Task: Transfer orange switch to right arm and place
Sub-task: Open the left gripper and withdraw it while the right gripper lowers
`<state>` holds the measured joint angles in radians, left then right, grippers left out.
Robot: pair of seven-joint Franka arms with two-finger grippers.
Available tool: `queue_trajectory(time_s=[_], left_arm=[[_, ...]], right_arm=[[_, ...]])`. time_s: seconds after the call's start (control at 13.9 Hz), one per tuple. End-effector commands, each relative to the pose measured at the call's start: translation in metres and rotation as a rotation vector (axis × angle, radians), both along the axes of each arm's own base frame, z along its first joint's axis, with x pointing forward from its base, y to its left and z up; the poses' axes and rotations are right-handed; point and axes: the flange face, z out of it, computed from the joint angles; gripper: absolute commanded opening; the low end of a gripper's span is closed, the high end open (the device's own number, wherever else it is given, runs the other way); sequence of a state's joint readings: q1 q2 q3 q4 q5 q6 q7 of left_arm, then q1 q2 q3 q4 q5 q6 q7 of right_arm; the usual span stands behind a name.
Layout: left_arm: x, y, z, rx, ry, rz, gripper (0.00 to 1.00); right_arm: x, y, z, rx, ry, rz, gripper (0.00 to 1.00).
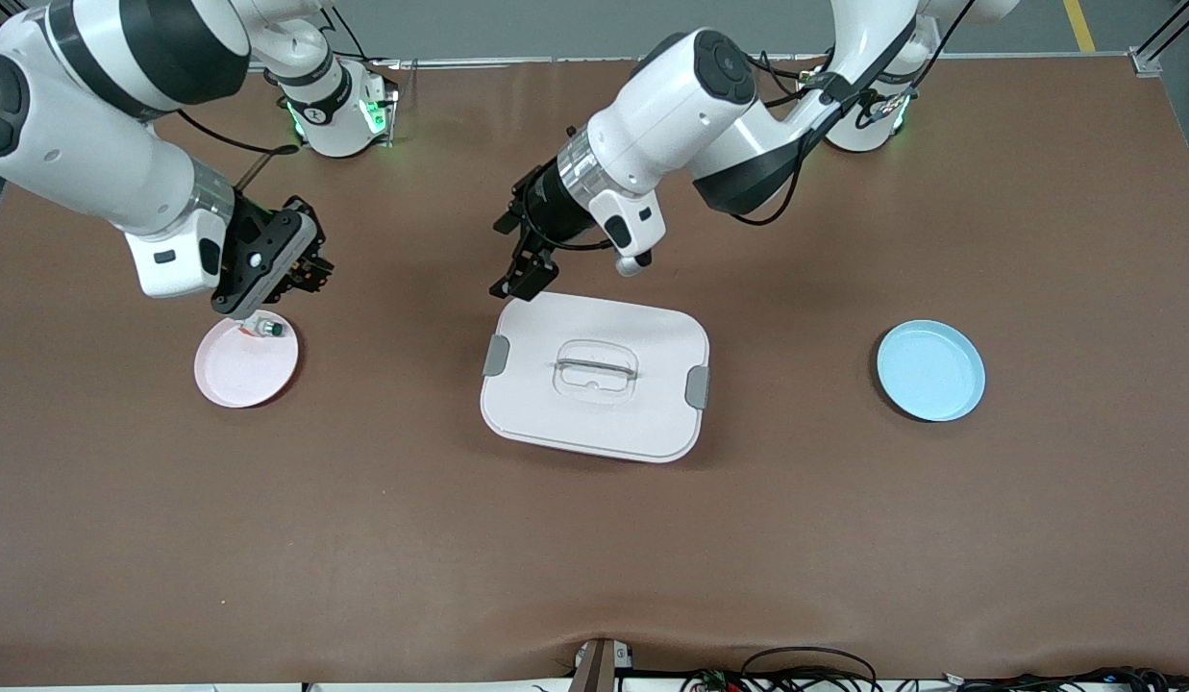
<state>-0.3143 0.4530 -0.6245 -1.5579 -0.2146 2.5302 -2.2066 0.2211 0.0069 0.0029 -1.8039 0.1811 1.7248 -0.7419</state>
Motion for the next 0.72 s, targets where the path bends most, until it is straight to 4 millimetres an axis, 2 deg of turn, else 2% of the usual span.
queue_trajectory(time_s=[0.0,0.22,0.43,0.58,0.65], left_arm=[[-0.011,0.026,-0.018,0.081,-0.032,-0.021,1.0],[-0.012,0.05,-0.034,0.137,-0.052,-0.04,1.0],[-0.016,0.075,-0.052,0.208,-0.12,-0.139,1.0],[-0.009,0.099,-0.058,0.242,-0.149,-0.16,1.0],[-0.01,0.103,-0.056,0.252,-0.165,-0.174,1.0]], right_arm=[[-0.003,-0.018,-0.011,-0.06,-0.01,0.102,0.0],[-0.001,-0.046,-0.037,-0.114,-0.024,0.2,0.0],[-0.008,-0.087,-0.095,-0.099,-0.071,0.297,0.0],[-0.015,-0.109,-0.119,-0.094,-0.092,0.345,0.0],[-0.018,-0.12,-0.13,-0.092,-0.091,0.353,0.0]])
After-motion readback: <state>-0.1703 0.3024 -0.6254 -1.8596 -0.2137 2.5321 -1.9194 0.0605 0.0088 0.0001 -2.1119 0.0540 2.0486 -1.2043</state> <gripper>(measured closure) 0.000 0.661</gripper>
